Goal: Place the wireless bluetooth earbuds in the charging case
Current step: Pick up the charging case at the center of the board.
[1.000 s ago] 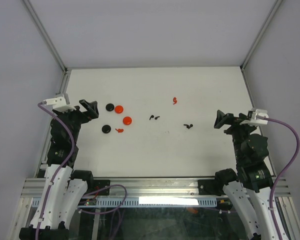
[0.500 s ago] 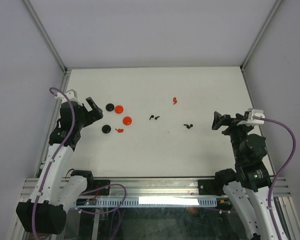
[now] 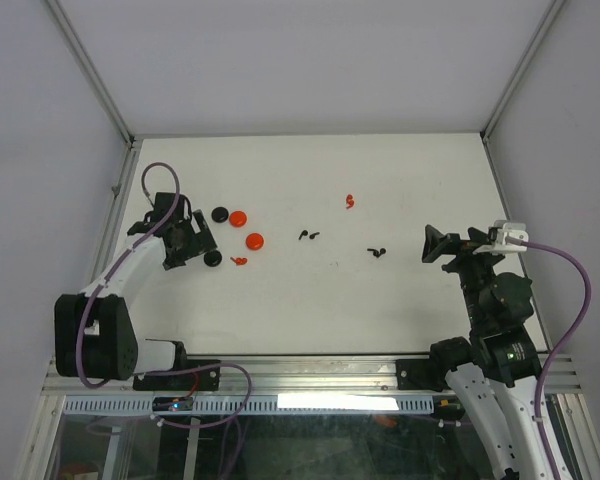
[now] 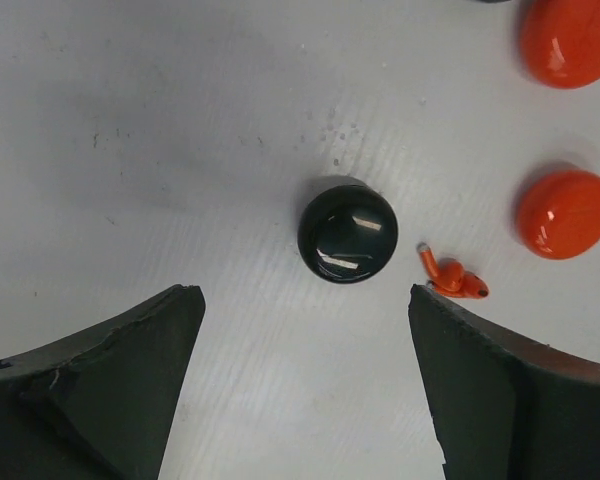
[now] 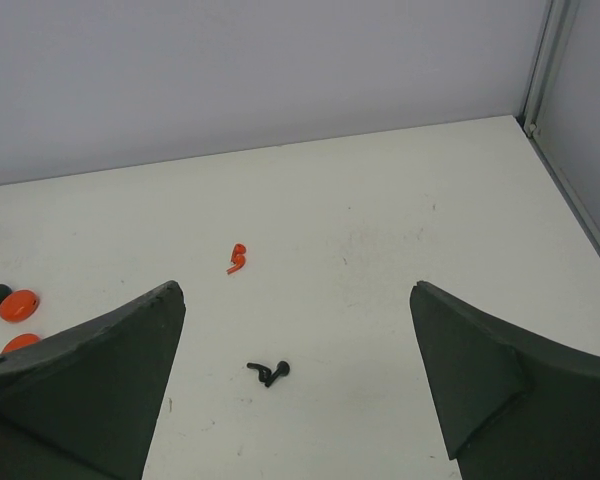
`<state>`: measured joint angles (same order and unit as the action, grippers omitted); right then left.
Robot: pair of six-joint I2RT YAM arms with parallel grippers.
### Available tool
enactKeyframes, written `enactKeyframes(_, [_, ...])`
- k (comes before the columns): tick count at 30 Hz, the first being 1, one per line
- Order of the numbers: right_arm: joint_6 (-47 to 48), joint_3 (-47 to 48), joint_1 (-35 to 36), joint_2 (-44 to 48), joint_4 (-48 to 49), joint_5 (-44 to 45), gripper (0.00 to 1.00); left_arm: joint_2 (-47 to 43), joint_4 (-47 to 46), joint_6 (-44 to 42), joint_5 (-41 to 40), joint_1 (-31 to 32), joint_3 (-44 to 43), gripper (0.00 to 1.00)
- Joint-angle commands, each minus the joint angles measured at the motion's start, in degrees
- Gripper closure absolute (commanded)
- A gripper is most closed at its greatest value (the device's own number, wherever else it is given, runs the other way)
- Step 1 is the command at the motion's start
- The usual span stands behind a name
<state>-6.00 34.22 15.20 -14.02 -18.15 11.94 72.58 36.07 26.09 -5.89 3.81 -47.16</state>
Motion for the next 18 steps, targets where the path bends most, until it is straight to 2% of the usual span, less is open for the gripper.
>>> enactKeyframes(1, [-0.7,0.2,-0.2,0.6,3.6,-0.2,0.01,6.6,0.1,-3.0,2.4,0.6,-4.1,0.14])
enactKeyframes(6, [-0.7,0.1,-0.2,0.3,3.6,0.2,0.01,12.3,0.4,-4.1,2.2,1.8,-5.9,0.2])
enactKeyframes(18, [-0.8,0.1,-0.2,0.1,3.7,0.2,0.01,17.8,1.4,-4.3,-5.5,7.1,-8.4,0.23])
